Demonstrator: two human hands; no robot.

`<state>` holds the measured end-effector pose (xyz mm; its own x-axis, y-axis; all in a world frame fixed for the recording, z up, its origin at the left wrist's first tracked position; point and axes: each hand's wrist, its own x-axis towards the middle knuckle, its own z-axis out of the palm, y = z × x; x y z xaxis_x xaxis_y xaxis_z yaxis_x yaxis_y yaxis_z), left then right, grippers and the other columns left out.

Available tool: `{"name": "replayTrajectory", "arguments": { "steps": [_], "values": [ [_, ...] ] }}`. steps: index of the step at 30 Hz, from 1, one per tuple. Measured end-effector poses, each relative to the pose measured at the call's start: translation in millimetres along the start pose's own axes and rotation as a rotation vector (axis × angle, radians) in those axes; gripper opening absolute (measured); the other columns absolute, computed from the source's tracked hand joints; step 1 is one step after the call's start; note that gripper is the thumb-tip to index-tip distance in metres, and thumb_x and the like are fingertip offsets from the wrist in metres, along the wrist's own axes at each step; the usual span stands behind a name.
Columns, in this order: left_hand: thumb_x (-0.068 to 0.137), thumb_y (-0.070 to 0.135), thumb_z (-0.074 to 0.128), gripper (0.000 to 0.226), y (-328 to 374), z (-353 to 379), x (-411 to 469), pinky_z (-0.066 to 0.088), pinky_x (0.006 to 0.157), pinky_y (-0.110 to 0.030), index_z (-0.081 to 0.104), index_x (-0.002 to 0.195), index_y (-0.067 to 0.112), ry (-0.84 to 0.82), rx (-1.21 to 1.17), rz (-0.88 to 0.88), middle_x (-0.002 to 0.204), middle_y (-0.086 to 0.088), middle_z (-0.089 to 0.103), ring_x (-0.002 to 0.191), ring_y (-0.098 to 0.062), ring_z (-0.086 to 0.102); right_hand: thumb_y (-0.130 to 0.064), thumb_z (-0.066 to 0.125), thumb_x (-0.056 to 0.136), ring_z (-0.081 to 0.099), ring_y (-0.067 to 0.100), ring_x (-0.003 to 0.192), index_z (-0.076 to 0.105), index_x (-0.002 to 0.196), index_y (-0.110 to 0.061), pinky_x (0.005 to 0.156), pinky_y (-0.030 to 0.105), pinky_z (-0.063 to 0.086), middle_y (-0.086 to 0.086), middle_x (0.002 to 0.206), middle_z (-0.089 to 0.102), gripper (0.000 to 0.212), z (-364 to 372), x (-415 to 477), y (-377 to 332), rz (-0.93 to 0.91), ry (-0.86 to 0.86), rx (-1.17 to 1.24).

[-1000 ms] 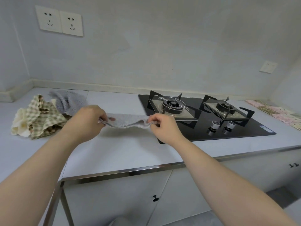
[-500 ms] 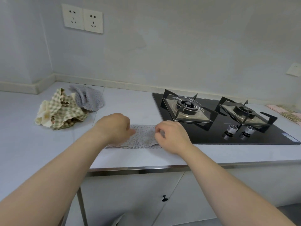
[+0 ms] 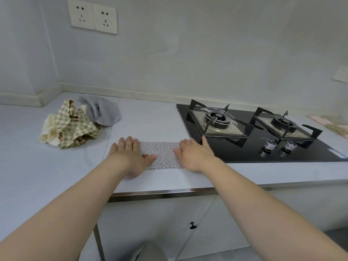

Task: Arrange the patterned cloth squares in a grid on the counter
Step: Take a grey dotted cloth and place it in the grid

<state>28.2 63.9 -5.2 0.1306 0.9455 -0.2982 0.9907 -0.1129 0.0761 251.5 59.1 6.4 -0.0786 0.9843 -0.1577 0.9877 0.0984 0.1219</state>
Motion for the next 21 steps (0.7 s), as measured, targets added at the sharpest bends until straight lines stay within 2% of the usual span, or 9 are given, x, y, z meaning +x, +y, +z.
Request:
{"name": "replayTrajectory", "arguments": {
  "steps": [3, 5, 6, 8, 13, 15, 17, 19, 21],
  "values": [
    [0.094, 0.076, 0.006, 0.098, 7.3, -1.6, -3.3, -0.011, 0.124, -0.049, -0.017, 0.157, 0.006, 0.048, 0.045, -0.012, 0.165, -0.015, -0.024, 0.153, -0.034, -0.021, -0.032, 0.024, 0.107, 0.014, 0.03, 0.155, 0.042, 0.149, -0.016, 0.121, 0.064, -0.003, 0.006, 0.157, 0.041, 0.049, -5.9, 3.8, 7.8, 0.044, -0.007, -0.066],
    [0.097, 0.071, 0.009, 0.092, 14.1, 2.7, -2.3, -0.01, 0.125, -0.048, -0.015, 0.158, 0.007, 0.156, 0.015, 0.136, 0.165, -0.013, -0.024, 0.153, -0.032, -0.022, -0.027, 0.034, 0.102, 0.028, 0.032, 0.148, 0.051, 0.139, -0.016, 0.122, 0.059, 0.006, 0.008, 0.143, 0.053, 0.042, -8.6, 7.4, 8.0, 0.088, 0.037, -0.015],
    [0.097, 0.071, 0.011, 0.09, 17.2, 5.9, -1.0, -0.009, 0.125, -0.046, -0.013, 0.159, 0.01, 0.199, -0.02, 0.226, 0.166, -0.01, -0.023, 0.153, -0.028, -0.021, -0.026, 0.038, 0.099, 0.036, 0.031, 0.142, 0.052, 0.135, -0.016, 0.122, 0.056, 0.012, 0.009, 0.137, 0.055, 0.04, -9.6, 9.3, 7.4, 0.099, 0.06, 0.036],
    [0.095, 0.075, 0.015, 0.092, 21.1, 12.0, 0.6, -0.007, 0.126, -0.042, -0.01, 0.161, 0.014, 0.219, -0.075, 0.34, 0.168, -0.004, -0.018, 0.155, -0.021, -0.017, -0.026, 0.043, 0.095, 0.04, 0.032, 0.131, 0.051, 0.131, -0.017, 0.118, 0.051, 0.022, 0.011, 0.131, 0.052, 0.038, -14.0, 11.1, 4.5, 0.109, 0.067, 0.141],
    [0.085, 0.087, 0.01, 0.104, 21.3, 17.7, 1.7, -0.006, 0.126, -0.042, -0.007, 0.162, 0.018, 0.179, 0.007, 0.363, 0.169, -0.001, -0.011, 0.156, -0.018, -0.012, -0.029, 0.05, 0.091, 0.037, 0.035, 0.127, 0.059, 0.124, -0.017, 0.107, 0.046, 0.035, 0.013, 0.129, 0.051, 0.036, -30.1, 10.1, 0.4, 0.167, -0.025, 0.168],
    [0.081, 0.09, 0.008, 0.109, 21.6, 16.2, -0.2, -0.007, 0.126, -0.044, -0.009, 0.161, 0.018, 0.164, 0.027, 0.366, 0.169, -0.001, -0.014, 0.155, -0.019, -0.015, -0.024, 0.052, 0.092, 0.049, 0.032, 0.116, 0.063, 0.107, -0.011, 0.094, 0.038, 0.044, 0.013, 0.115, 0.059, 0.023, -37.2, 6.5, 0.1, 0.135, -0.02, 0.31],
    [0.079, 0.092, 0.008, 0.113, 22.9, 14.9, -2.5, -0.006, 0.126, -0.046, -0.011, 0.161, 0.017, 0.143, 0.044, 0.366, 0.168, -0.002, -0.017, 0.155, -0.021, -0.017, -0.016, 0.057, 0.091, 0.057, 0.023, 0.09, 0.061, 0.092, -0.008, 0.075, 0.032, 0.043, 0.011, 0.095, 0.062, 0.01, -45.0, 1.3, -2.7, 0.106, 0.02, 0.535],
    [0.077, 0.094, 0.01, 0.117, 25.6, 14.1, -5.5, -0.007, 0.126, -0.047, -0.013, 0.16, 0.016, 0.128, 0.051, 0.366, 0.168, -0.003, -0.017, 0.154, -0.022, -0.018, -0.01, 0.06, 0.09, 0.057, 0.02, 0.082, 0.061, 0.092, -0.005, 0.069, 0.034, 0.042, 0.009, 0.09, 0.06, 0.006, -52.7, -3.7, -6.9, 0.099, 0.076, 0.713],
    [0.075, 0.096, 0.012, 0.12, 30.3, 14.6, -9.6, -0.006, 0.126, -0.048, -0.014, 0.16, 0.015, 0.121, 0.05, 0.37, 0.168, -0.004, -0.017, 0.154, -0.024, -0.018, -0.012, 0.061, 0.093, 0.067, 0.025, 0.089, 0.061, 0.104, -0.004, 0.067, 0.04, 0.053, 0.008, 0.097, 0.066, 0.013, -59.2, -7.2, -12.7, 0.102, 0.143, 0.831]
  ]
}}
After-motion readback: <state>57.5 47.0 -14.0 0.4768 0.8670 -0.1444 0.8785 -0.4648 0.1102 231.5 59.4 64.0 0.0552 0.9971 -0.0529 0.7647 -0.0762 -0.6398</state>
